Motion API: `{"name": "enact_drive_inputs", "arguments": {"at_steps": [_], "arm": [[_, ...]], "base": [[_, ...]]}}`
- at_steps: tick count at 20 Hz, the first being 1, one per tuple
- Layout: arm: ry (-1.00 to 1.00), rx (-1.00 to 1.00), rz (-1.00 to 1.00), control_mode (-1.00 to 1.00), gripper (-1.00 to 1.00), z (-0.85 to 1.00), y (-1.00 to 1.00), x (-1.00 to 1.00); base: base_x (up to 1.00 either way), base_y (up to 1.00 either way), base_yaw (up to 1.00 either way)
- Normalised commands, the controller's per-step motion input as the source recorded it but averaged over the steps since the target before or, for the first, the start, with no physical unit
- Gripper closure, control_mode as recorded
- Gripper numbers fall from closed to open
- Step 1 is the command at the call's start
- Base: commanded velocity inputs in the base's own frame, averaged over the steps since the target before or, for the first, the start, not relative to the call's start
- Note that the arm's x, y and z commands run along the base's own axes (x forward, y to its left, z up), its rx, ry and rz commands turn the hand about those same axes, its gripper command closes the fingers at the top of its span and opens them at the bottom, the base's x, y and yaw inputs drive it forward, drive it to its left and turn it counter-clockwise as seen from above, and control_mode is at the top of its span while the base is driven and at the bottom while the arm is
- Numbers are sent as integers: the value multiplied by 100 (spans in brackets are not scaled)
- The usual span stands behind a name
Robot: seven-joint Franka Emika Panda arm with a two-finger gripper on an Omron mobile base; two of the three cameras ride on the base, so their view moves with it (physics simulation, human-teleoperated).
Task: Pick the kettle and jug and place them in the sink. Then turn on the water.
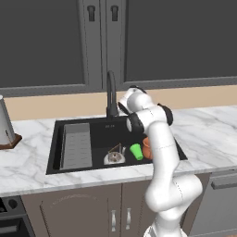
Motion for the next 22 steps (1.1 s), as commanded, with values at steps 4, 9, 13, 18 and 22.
{"name": "enact_drive_inputs", "arguments": {"at_steps": [4, 9, 13, 18, 22], "arm": [[8, 8, -9, -100, -100, -40, -68, 0], [7, 9, -8, -100, -100, -37, -67, 0], [6, 8, -9, -100, -100, -36, -65, 0], [7, 9, -9, -100, -100, -39, -63, 0], [6, 8, -9, -100, -100, -38, -57, 0]], "base": [[0, 0, 0], [0, 0, 0], [0, 0, 0], [0, 0, 0], [0, 0, 0]]}}
